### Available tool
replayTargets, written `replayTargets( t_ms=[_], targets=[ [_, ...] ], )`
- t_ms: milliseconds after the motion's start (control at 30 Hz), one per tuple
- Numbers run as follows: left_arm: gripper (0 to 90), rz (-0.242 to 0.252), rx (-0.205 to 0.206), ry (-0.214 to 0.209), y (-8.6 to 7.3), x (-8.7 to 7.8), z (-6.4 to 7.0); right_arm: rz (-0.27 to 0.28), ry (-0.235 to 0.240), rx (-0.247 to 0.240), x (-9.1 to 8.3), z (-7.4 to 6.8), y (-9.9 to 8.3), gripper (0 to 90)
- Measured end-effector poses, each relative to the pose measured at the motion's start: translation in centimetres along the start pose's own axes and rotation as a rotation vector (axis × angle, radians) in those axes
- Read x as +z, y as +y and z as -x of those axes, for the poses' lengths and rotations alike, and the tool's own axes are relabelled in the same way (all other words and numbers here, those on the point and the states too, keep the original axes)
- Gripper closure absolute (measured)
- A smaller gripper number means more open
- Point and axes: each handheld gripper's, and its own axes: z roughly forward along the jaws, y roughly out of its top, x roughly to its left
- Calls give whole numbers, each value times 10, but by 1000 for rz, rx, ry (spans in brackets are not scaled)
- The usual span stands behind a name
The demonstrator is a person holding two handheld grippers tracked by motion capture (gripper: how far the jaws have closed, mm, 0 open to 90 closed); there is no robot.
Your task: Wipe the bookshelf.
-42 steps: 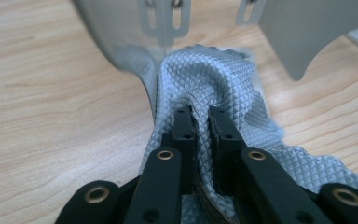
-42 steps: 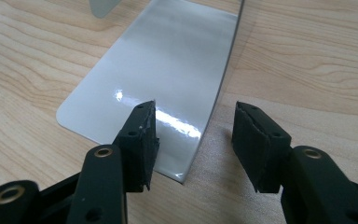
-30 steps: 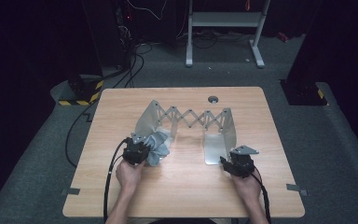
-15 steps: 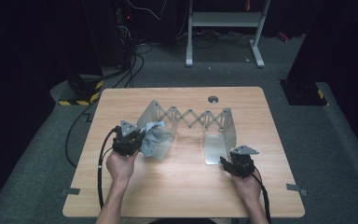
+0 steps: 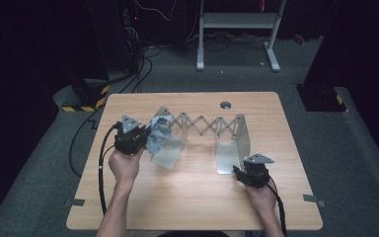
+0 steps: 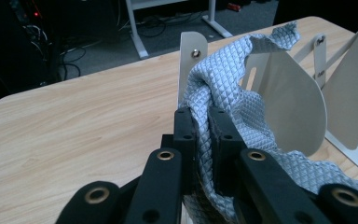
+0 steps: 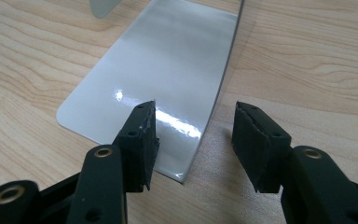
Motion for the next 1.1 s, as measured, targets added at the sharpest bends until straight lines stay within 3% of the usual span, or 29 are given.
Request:
replayTargets(
  t_ms=[200,333,467,600,767,1000,1100],
  targets=[
    [830,-2,-2,-1,5,11,3,0,0,-1,0,0,0,503],
    [829,-14,12,13,-2,16,3,0,0,0,0,0,0,503],
    [829,-1,8,19,-7,13,3,0,0,-1,0,0,0,503],
    [829,-3,31,28,-9,12,4,0,0,0,0,0,0,503],
    [829,12,6,23,-14,7,3,0,0,-1,0,0,0,504],
    [829,17,5,28,-26,-1,1,0,0,-1,0,0,0,503],
    [829,-8,-7,29,-35,2,-1,0,0,-1,0,0,0,503]
  ],
)
